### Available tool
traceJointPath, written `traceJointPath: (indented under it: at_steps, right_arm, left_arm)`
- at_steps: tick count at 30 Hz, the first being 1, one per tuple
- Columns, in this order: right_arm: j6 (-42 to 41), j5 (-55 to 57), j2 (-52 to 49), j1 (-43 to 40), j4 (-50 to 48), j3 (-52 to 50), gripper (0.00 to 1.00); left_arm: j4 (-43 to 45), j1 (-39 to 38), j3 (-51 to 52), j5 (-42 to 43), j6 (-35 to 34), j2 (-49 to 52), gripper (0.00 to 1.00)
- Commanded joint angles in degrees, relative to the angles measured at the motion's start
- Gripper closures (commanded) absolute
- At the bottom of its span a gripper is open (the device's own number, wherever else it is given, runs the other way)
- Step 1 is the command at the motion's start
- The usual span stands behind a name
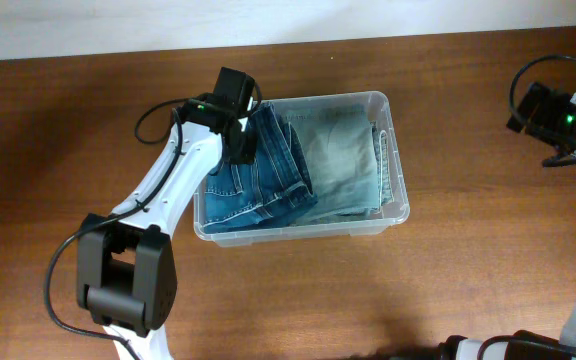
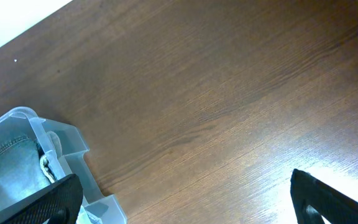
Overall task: Pack container
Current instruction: 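Lower the dark-blue jeans into the box's left side with the left gripper, then open the left gripper and press the jeans flat in the box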
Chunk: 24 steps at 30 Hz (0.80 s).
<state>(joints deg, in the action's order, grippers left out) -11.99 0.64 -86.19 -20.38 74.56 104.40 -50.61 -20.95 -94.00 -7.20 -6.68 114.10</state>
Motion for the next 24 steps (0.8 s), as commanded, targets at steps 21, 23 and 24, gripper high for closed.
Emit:
traceJointPath:
  at_steps: [21,23,24]
  right_arm:
    - [-0.3,0.5,0.0,-0.3,-0.2,0.0,0.02]
    - [-0.3,0.5,0.0,-0.3,-0.2,0.0,0.01]
    - [-0.3,0.5,0.0,-0.3,-0.2,0.0,0.01]
  left_arm:
    - [6.3,-8.2,-6.3,4.4,-3.1,-3.9,0.99]
    - [6.8,-8.3,-6.3,4.4,-3.1,-1.7,1.0]
    - [6.9,-8.3,-6.3,4.4,-3.1,-0.6,0.99]
